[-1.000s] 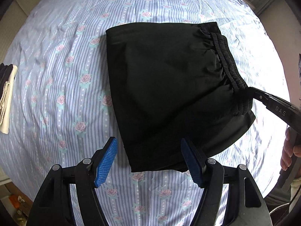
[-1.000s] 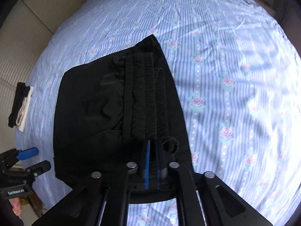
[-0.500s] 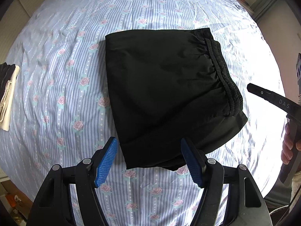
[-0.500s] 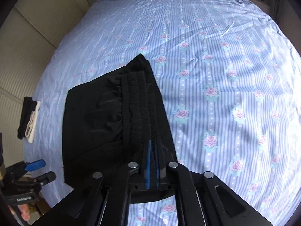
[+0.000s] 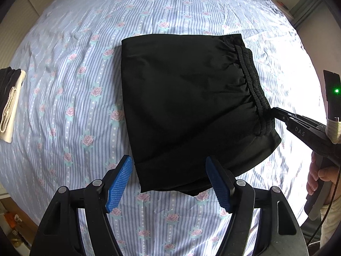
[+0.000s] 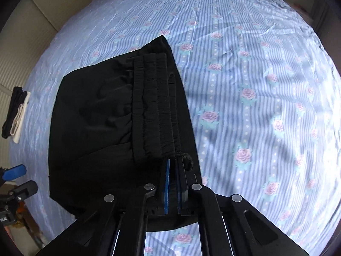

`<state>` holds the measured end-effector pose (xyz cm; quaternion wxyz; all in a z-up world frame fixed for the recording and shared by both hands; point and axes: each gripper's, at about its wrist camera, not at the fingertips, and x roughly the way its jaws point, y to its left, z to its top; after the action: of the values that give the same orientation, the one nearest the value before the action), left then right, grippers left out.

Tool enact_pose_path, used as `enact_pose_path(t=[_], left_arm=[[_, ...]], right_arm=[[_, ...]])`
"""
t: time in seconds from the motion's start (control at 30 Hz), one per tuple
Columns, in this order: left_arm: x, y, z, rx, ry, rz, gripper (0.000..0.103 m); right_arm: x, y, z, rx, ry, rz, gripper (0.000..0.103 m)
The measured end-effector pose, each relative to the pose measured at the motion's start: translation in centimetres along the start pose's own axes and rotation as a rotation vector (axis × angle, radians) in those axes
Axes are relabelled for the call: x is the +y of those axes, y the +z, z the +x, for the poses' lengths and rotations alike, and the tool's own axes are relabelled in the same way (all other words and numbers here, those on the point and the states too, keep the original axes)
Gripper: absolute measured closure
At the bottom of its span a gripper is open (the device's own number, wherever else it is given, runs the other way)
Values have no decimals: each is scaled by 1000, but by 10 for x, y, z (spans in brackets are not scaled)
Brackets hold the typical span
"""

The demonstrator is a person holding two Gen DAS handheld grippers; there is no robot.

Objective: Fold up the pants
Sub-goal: 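Regrasp and straighten the folded waistband edge with the right gripper, then open the right gripper and move both tools back over the folded shorts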

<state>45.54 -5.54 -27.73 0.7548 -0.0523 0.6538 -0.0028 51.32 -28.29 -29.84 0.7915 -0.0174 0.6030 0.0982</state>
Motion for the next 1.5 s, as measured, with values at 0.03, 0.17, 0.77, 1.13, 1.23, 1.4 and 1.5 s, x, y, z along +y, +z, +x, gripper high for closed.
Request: enact_pose_path(t=[0.03, 0.17, 0.77, 1.13, 1.23, 1.4, 1.5], left_arm=[[-1, -1, 0, 0, 0, 4, 32], [-4, -6, -5, -7, -4, 16, 32], [-20, 2, -2, -21, 32, 34, 27], [-19, -14, -8, -24, 44, 33, 27], [-18, -18, -17, -47, 62, 38, 26], [-3, -36, -41, -88, 86, 48, 23], [11, -57, -62, -118, 87, 50, 23]], right_arm=[[-1, 1, 0, -5, -25, -11, 103], [-23, 4, -3, 1, 84, 54, 102], [-1, 1, 15, 58, 86, -41, 92], [-16, 6, 6, 19, -23, -62, 97], [-21, 3, 2, 11, -55, -28, 82], [-17, -29, -62, -137, -100, 36, 46], [-7, -57, -102, -198, -46, 90, 39]])
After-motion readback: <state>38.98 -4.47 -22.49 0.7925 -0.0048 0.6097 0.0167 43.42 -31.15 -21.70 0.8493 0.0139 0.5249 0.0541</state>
